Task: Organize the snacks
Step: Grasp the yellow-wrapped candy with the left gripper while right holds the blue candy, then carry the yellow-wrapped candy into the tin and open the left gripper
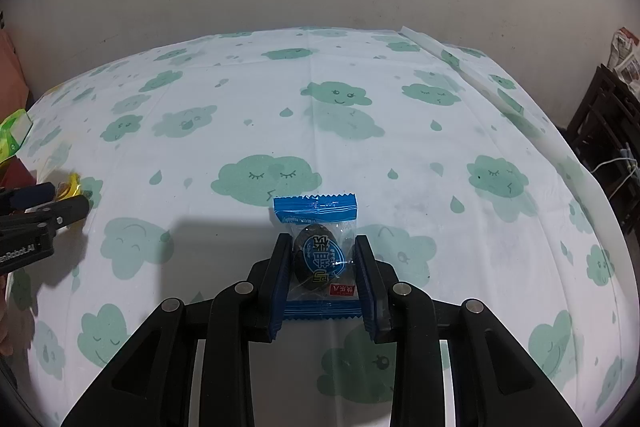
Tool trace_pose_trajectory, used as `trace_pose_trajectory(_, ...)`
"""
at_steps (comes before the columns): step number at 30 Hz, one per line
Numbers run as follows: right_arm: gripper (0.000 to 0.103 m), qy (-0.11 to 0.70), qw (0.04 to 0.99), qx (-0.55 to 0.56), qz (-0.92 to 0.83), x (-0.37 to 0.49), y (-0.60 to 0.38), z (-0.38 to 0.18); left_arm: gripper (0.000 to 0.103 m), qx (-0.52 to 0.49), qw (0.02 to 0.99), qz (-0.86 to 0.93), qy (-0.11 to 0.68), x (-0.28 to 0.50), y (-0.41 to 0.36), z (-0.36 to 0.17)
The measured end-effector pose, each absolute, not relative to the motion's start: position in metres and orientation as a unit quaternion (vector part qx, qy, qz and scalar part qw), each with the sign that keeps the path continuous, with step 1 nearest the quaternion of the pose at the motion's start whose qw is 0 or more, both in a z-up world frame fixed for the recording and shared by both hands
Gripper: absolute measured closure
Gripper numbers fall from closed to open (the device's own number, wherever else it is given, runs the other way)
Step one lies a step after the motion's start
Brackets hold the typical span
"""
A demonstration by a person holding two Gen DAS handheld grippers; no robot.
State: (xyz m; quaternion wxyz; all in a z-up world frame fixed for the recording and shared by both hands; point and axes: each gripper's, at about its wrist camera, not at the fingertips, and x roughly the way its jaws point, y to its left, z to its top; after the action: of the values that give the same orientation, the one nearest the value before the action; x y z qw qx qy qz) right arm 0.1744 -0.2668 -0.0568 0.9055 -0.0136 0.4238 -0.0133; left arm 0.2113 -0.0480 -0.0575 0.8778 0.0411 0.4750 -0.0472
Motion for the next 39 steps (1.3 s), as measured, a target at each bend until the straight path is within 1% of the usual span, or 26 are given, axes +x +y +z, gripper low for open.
trace_pose_trajectory(3,0.071,0.424,0.906,-0.014,-0.013,0.174,-0.267,-0.057,0.054,0.039,0.879,-0.046,0.472,0.211,-0.049,-0.058)
trace_pose_trajectory(4,0.071,0.424,0.906,-0.014,-0.013,0.174,-0.267,-0.057,0.067,0.043,0.881,-0.048,0.469,0.209,-0.05,-0.057)
trace_pose_trajectory(5,0.071,0.424,0.906,-0.014,-0.013,0.175,-0.267,-0.057,0.07,0.048,0.881,-0.048,0.467,0.207,-0.051,-0.055)
trace_pose_trajectory(8,0.071,0.424,0.906,-0.014,-0.013,0.174,-0.267,-0.057,0.072,0.053,0.881,-0.052,0.468,0.202,-0.051,-0.055)
trace_pose_trajectory(15,0.071,0.423,0.906,-0.014,-0.013,0.174,-0.267,-0.057,0.073,0.038,0.881,-0.054,0.468,0.183,-0.043,-0.051)
trace_pose_trajectory(31,0.071,0.423,0.906,-0.02,-0.015,0.174,-0.266,-0.058,0.074,0.044,0.884,-0.055,0.462,0.124,-0.044,-0.033)
trace_pose_trajectory(39,0.071,0.423,0.906,-0.023,-0.017,0.174,-0.265,-0.058,0.074,0.046,0.884,-0.044,0.463,0.107,-0.037,-0.024)
